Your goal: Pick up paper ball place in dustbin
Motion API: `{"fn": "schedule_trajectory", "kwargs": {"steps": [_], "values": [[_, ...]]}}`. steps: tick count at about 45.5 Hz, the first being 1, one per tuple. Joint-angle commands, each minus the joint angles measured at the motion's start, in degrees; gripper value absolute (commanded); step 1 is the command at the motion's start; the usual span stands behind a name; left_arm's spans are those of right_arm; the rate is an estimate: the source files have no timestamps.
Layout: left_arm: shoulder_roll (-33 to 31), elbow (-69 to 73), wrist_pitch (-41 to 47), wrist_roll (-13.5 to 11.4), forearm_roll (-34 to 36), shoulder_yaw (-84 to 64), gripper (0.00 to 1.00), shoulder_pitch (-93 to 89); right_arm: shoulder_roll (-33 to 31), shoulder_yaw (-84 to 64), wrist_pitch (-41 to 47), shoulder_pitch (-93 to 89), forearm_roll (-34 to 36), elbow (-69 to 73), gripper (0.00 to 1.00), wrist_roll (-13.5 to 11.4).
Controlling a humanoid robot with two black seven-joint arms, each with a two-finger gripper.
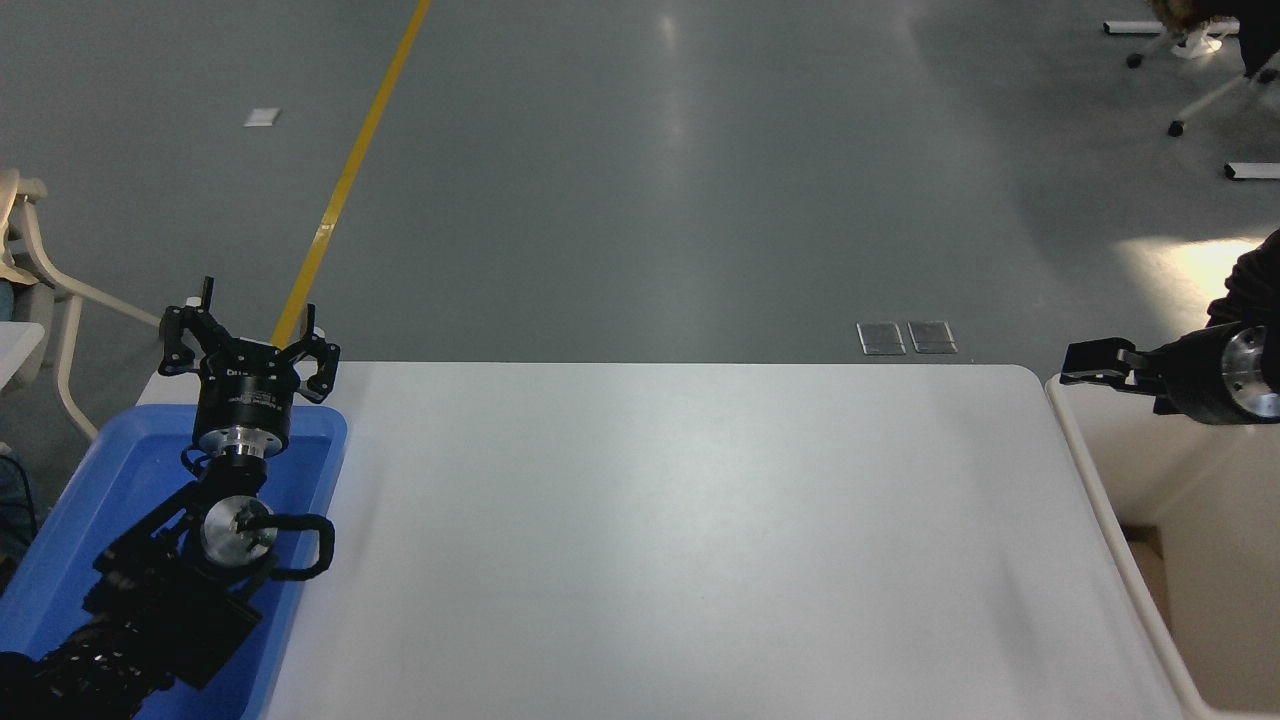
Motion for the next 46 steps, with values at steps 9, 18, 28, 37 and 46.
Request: {"fn": "schedule_trajectory", "kwargs": {"steps": [9, 18, 28, 37, 46], "values": [[0.00, -0.01, 0.00, -0.01, -0.09, -0.09, 0.99, 0.00, 17.11, -3.56, 13.99, 18.85, 10.95, 10.83, 1.00, -0.62], [0.00, -0.01, 0.00, -0.01, -0.09, -0.09, 0.99, 0.00, 27.21, -10.04, 15.67, 19.38, 17.28, 10.74, 1.00, -0.62], [0.00, -0.01, 0.00, -0.01, -0.09, -0.09, 0.99, 0.00, 32.06, -17.09, 15.49, 22.27, 20.80, 10.65, 1.00, -0.62], [0.00, 0.08, 0.00, -0.01, -0.09, -0.09, 0.99, 0.00, 32.15, -17.35, 15.58, 26.40, 25.46, 13.28, 1.00, -0.62], [0.00, 0.08, 0.08, -0.01, -0.09, -0.09, 0.99, 0.00, 31.71, -18.23, 15.49, 28.34, 25.63, 14.78, 1.00, -0.62]]}}
